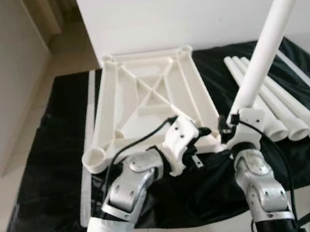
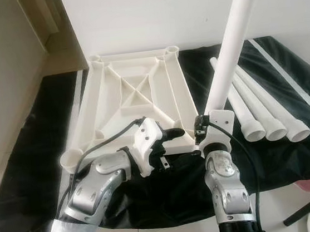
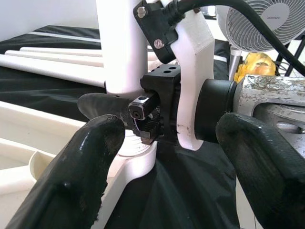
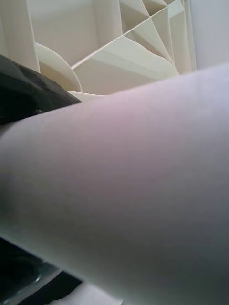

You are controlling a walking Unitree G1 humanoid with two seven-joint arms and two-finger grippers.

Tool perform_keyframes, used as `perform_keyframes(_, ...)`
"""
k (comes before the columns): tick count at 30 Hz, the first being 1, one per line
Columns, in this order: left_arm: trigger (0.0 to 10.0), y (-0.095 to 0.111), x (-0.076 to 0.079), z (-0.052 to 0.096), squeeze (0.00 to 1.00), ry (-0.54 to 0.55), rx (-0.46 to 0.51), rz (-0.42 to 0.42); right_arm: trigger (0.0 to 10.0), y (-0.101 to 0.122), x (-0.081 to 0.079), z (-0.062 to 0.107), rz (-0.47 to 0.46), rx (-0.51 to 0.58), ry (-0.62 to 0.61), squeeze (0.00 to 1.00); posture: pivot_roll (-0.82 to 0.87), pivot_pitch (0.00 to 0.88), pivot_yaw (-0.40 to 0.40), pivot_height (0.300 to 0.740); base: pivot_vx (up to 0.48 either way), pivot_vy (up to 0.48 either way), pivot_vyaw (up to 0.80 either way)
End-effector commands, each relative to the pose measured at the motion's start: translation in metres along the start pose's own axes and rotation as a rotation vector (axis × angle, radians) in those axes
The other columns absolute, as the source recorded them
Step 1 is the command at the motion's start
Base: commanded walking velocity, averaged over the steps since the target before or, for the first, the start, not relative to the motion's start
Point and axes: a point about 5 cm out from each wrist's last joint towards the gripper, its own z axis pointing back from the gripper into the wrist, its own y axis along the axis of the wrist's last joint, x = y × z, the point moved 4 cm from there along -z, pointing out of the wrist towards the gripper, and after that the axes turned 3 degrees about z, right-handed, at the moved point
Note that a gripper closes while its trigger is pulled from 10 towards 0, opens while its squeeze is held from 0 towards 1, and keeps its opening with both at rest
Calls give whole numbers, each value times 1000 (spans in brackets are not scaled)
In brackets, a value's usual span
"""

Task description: Building children table

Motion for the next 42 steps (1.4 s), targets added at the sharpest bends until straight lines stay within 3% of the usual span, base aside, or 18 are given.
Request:
perform_keyframes(1, 10000, 1, -1, 0, 0, 2, 4, 5, 10000, -16, -7, 5, -90, -81, -9, 0, -120, 0, 40, 740, 0, 0, 0)
perform_keyframes(8, 10000, 0, 0, 1, 0, 2, 4, 9, 10000, -11, -10, 5, -50, -63, 19, 0, -117, 0, 38, 740, 0, 0, 0)
perform_keyframes(9, 10000, 1, 0, 1, 0, 3, 4, 8, 10000, -8, -11, 4, -44, -48, 42, 404, -115, 0, 38, 740, 0, 0, 0)
perform_keyframes(11, 10000, 1, 0, 1, 0, 3, 4, 8, 10000, -6, -12, 4, -41, -38, 58, 404, -115, 0, 38, 740, 0, 0, 0)
perform_keyframes(12, 10000, 1, 0, 1, 0, 3, 3, 9, 10000, -3, -13, 4, -40, -23, 82, 1000, -113, 0, 38, 740, 0, 0, 0)
perform_keyframes(19, 10000, 0, 1, 1, 0, -2, 2, 9, 10000, 10, -15, 0, -54, 35, 226, 1000, -114, 0, 41, 740, 0, 0, 0)
perform_keyframes(24, 10000, -1, 2, 0, 0, -6, -5, 3, 10000, 12, -13, -2, 4, 47, 320, 1000, -118, 0, 41, 740, 0, 0, 0)
perform_keyframes(25, 10000, -1, 2, -1, 0, -8, -6, 2, 10000, 12, -11, -4, 26, 49, 371, 0, -122, 0, 41, 740, 0, 0, 0)
perform_keyframes(27, 10000, -1, 3, -1, 0, -11, -7, 2, 10000, 14, -3, -8, 101, 76, 468, 0, -123, 1, 38, 740, 0, 0, 0)
perform_keyframes(32, 10000, -1, 3, -1, 0, -10, -5, 4, 10000, 16, 2, -10, 161, 93, 581, 0, -121, 7, 34, 740, 0, 0, 0)
perform_keyframes(42, 10000, 1, 2, -1, 0, -5, -2, 8, 10000, 11, -1, -18, 277, 57, 817, 0, -107, 22, 34, 740, 0, 0, 0)
